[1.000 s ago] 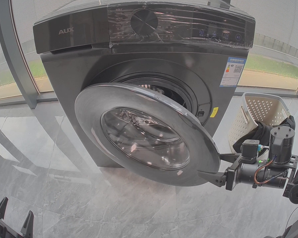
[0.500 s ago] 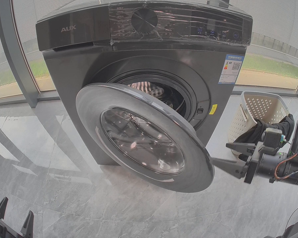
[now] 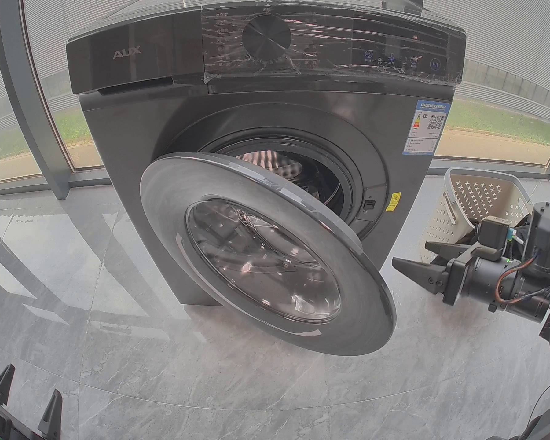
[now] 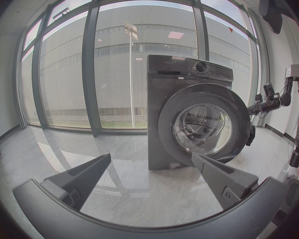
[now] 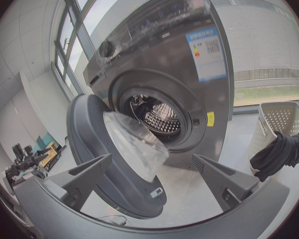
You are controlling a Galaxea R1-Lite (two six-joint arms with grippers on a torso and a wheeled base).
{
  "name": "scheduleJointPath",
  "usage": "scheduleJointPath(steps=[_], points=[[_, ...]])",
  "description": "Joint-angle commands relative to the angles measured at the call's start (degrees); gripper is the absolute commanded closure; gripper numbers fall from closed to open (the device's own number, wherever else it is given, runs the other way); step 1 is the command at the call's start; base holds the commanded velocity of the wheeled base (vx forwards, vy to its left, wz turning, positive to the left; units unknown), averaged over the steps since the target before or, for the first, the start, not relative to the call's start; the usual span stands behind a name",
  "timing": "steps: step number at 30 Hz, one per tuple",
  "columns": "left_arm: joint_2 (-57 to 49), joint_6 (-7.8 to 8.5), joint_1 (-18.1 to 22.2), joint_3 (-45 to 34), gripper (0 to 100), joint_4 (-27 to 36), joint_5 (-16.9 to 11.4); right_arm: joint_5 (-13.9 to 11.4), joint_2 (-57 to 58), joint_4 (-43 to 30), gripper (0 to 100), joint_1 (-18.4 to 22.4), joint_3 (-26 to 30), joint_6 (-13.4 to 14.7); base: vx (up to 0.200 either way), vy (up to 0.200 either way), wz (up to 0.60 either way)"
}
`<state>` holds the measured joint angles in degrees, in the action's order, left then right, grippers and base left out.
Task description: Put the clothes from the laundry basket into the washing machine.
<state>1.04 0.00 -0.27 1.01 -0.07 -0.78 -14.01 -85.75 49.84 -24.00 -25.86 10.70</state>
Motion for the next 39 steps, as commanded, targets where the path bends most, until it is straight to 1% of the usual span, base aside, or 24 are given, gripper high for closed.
scheduleJointPath(steps=[1, 4, 7, 12, 16, 20, 25, 28, 30, 34, 36, 38, 39], points=[[-1.04, 0.0, 0.0, -0.84, 0, -0.01, -0.01, 0.82, -6.71, 0.97, 0, 0.1, 1.6, -1.21, 0.0, 0.0, 0.0], [-1.04, 0.0, 0.0, -0.84, 0, -0.01, -0.01, 1.0, -7.94, 1.23, 0, -1.13, 2.74, -2.88, 0.0, 0.0, 0.0], [-1.04, 0.0, 0.09, -0.84, 0, -0.01, -0.01, 0.91, -7.94, 1.23, 0, -3.33, 4.85, -4.2, 0.0, 0.0, 0.0], [-1.04, 0.0, 0.0, -0.84, 0, -0.01, -0.01, 0.74, -6.98, 2.02, 0, -8.43, 7.49, -3.67, 0.0, 0.0, 0.0], [-1.04, 0.0, 0.0, -0.84, 0, -0.01, -0.01, 0.74, -7.15, 4.39, 0, -8.08, 7.31, -3.58, 0.0, 0.0, 0.0], [-1.04, 0.0, 0.0, -0.84, 0, -0.01, -0.01, 2.14, -9.52, 5.45, 0, -6.85, 5.03, -3.58, 0.0, 0.0, 0.0], [-1.04, 0.0, 0.0, -0.84, 0, -0.01, -0.01, 7.06, -16.12, 9.49, 0, -6.76, 0.72, -3.32, 0.0, 0.0, 0.0], [-1.04, 0.0, 0.09, -0.84, 0, -0.01, -0.01, 7.77, -18.49, 11.16, 0, -6.76, -0.95, -3.06, 0.0, 0.0, 0.0], [-1.04, 0.0, 0.0, -0.84, 0, -0.01, -0.01, 8.73, -22.62, 12.22, 0, -6.67, -3.85, -2.35, 0.0, 0.0, 0.0], [-1.04, 0.0, 0.0, -0.84, 0, -0.01, -0.01, 8.73, -29.21, 13.27, 0, -4.91, -7.37, -2.35, 0.0, 0.0, 0.0], [-1.04, 0.0, 0.0, -0.84, 0, -0.01, -0.01, 8.91, -32.02, 14.85, 0, -4.74, -9.74, -2.44, 0.0, 0.0, 0.0], [-1.04, 0.0, 0.0, -0.84, 0, -0.01, -0.01, 10.23, -35.1, 15.2, 0, -4.65, -12.99, -2.62, 0.0, 0.0, 0.0], [-1.04, 0.0, 0.0, -0.84, 0, -0.01, -0.01, 10.32, -35.28, 15.2, 0, -4.56, -13.17, -2.62, 0.0, 0.0, 0.0]])
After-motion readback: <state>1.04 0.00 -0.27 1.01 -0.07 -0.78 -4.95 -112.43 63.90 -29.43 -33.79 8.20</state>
